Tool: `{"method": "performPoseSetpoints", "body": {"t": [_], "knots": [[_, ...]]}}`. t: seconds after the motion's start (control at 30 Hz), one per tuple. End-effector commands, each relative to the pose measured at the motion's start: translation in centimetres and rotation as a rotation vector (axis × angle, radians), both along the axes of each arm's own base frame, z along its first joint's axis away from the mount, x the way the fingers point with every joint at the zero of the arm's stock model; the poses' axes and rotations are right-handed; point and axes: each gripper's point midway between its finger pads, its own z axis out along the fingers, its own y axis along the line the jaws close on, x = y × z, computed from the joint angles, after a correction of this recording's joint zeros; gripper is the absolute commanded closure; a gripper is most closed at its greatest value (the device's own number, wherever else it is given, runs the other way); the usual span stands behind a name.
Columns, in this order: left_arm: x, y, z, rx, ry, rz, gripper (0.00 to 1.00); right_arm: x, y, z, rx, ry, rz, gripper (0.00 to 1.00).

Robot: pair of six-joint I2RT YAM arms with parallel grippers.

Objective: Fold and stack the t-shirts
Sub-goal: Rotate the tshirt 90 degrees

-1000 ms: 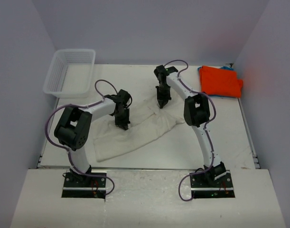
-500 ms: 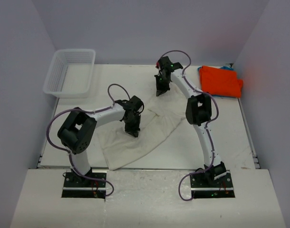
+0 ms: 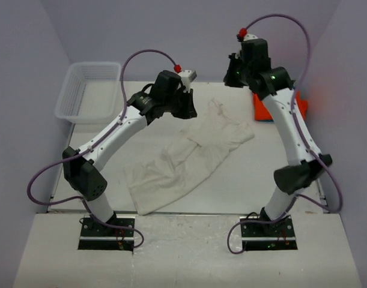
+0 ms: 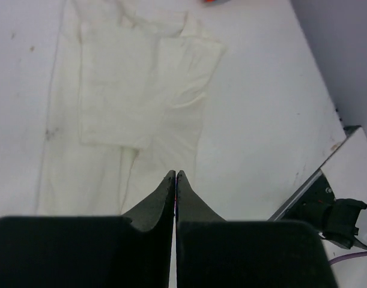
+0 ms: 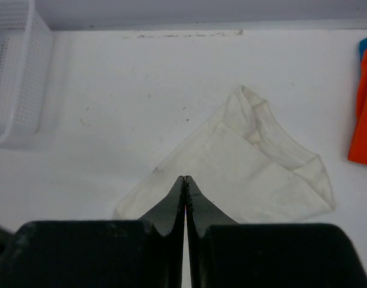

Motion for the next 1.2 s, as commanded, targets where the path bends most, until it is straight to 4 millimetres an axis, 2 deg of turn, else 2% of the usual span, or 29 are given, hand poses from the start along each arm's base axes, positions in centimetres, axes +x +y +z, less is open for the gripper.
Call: {"method": "performPoseSetpoints", "body": {"t": [0.0,0.03,0.07,0.1,0.13,0.17,0.2,0.23,0.27,0.3,0.33,0.37,0.4,0.47,0.5,0.57,0.6,0.63,0.7,0.87,0.97,1.17], "knots": [[0.8,-4.3,-1.1,-0.088,-0.017,-0.287,1.0,-6.4,-3.9,-2.6,-0.014,0.135,-0.133,1.0],[0.8,-5.1,-1.8,-0.109,-0.001,-0.332,1.0,-7.3,-4.1,-3.0,-0.003,0.128,-0.129,1.0],[1.0,-6.0,-1.7,-0.129,0.0,-0.372,1.0,-9.8,-4.8,-4.4,-0.004,0.154,-0.122,1.0],[1.1,-7.1,-3.6,-0.158,0.038,-0.432,1.0,-10.9,-4.8,-4.7,0.011,0.158,-0.104,1.0],[1.2,-7.6,-4.3,-0.177,0.057,-0.456,1.0,-12.0,-5.1,-5.2,0.012,0.165,-0.104,1.0],[1.2,-8.2,-4.5,-0.209,0.072,-0.488,1.0,-13.5,-5.6,-7.2,-0.001,0.21,-0.107,1.0],[1.1,-9.0,-6.4,-0.242,0.128,-0.536,1.0,-15.0,-6.0,-6.2,0.018,0.178,-0.098,1.0],[1.5,-9.3,-7.4,-0.244,0.142,-0.537,1.0,-16.0,-5.9,-6.4,0.033,0.181,-0.081,1.0],[1.9,-9.8,-7.6,-0.258,0.136,-0.551,1.0,-17.2,-5.9,-7.7,0.024,0.213,-0.068,1.0],[2.1,-10.1,-9.8,-0.271,0.198,-0.571,1.0,-18.4,-6.1,-7.1,0.038,0.19,-0.057,1.0],[2.4,-10.3,-10.6,-0.276,0.218,-0.574,1.0,-19.1,-6.1,-7.5,0.044,0.196,-0.046,1.0],[2.9,-10.7,-10.3,-0.289,0.199,-0.594,1.0,-20.0,-6.1,-8.7,0.042,0.225,-0.037,1.0],[3.2,-10.7,-12.0,-0.289,0.238,-0.596,1.0,-20.9,-6.1,-8.9,0.048,0.23,-0.024,1.0],[4.2,-11.0,-12.3,-0.304,0.236,-0.603,1.0,-22.2,-6.0,-10.4,0.04,0.275,-0.015,1.0],[5.0,-10.6,-13.9,-0.314,0.266,-0.592,1.0,-22.5,-5.9,-10.8,0.041,0.28,-0.009,1.0],[6.2,-10.5,-14.5,-0.325,0.272,-0.577,1.0,-23.7,-5.6,-11.7,0.046,0.305,-0.002,1.0],[6.9,-10.0,-16.0,-0.327,0.297,-0.56,1.0,-24.0,-5.6,-11.9,0.045,0.31,-0.001,1.0],[7.4,-9.7,-16.3,-0.332,0.302,-0.549,1.0,-24.4,-5.5,-11.8,0.047,0.312,0.001,1.0],[8.8,-8.6,-18.2,-0.318,0.319,-0.493,1.0,-24.9,-5.5,-11.5,0.059,0.312,-0.007,1.0],[10.7,-6.5,-22.0,-0.318,0.365,-0.429,1.0,-25.5,-5.0,-9.6,0.112,0.269,0.009,1.0],[11.9,-5.4,-23.4,-0.328,0.382,-0.396,1.0,-25.7,-4.5,-9.8,0.12,0.295,0.027,1.0],[13.5,-4.8,-24.1,-0.337,0.359,-0.366,1.0,-25.5,-4.0,-10.1,0.12,0.31,0.028,1.0]]}}
